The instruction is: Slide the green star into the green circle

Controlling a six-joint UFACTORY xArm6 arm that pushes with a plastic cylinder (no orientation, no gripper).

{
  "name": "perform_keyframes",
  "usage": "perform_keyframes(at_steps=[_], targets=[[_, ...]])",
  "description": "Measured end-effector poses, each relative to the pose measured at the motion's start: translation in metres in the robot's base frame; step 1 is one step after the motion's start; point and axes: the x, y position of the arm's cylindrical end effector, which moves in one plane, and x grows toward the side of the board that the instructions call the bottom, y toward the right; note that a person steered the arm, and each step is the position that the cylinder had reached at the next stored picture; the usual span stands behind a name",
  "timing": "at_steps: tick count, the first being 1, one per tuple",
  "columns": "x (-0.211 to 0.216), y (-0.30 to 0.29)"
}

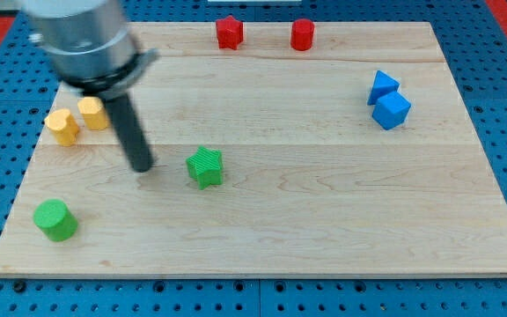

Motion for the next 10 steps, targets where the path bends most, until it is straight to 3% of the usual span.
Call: perform_keyframes(at_steps=[1,2,3,6,9,10], targets=[[-0.037,0.020],[-0.029,0.097],[0.006,0.088],[0.017,-0.011],[0.052,-0.061],[0.053,-0.032]])
